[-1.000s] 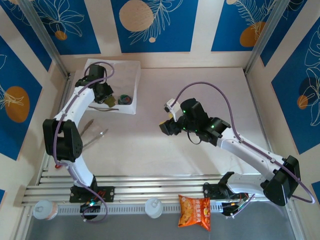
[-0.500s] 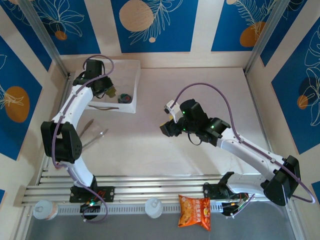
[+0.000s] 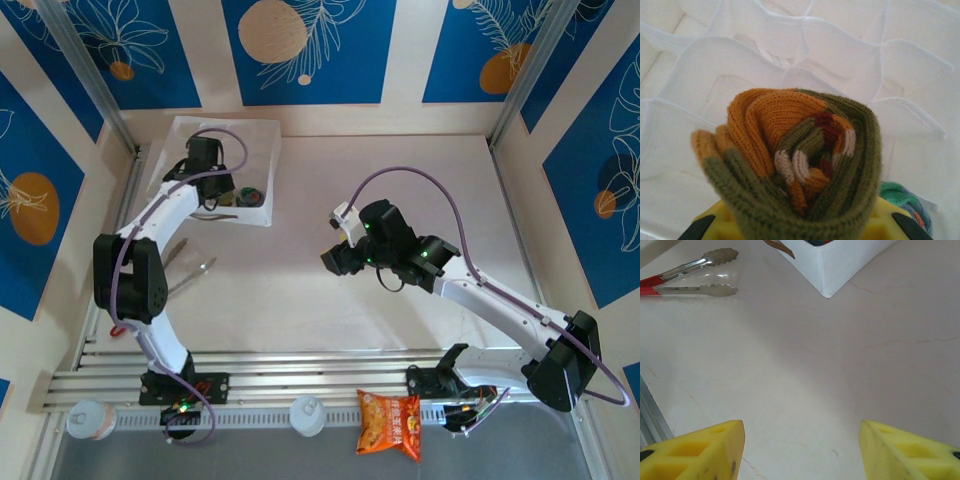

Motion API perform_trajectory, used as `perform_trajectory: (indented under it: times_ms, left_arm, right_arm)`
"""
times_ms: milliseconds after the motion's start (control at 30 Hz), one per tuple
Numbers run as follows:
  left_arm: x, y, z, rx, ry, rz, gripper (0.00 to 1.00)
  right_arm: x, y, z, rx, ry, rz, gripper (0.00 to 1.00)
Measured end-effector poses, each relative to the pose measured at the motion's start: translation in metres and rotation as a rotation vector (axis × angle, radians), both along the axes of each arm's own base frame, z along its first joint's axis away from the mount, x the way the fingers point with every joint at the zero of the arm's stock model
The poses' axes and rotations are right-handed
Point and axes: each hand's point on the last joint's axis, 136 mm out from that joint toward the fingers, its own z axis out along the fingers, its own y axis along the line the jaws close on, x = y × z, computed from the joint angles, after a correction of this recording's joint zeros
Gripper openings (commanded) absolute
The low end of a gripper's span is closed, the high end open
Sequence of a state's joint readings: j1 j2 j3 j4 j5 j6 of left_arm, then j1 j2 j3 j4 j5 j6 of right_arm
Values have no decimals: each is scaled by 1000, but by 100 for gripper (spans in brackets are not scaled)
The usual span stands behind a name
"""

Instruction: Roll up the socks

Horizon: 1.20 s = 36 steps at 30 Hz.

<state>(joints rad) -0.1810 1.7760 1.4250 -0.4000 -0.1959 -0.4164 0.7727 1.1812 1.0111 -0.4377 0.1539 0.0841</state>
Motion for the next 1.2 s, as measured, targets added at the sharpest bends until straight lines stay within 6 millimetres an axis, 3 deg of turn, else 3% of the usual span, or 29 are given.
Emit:
perform_trajectory:
  times_ms: [200, 767, 1200]
  left_arm:
    - [-3, -11, -9, 41, -4, -40, 0]
    - [-13, -9, -24, 92, 61, -79, 0]
    - [-7, 17, -22, 266, 75, -33, 0]
  right_arm:
    - [0, 0, 0, 3, 6, -4, 61]
    - [-2, 0, -5, 3, 25, -11, 61]
    - [-5, -1, -10, -5, 49, -4, 60]
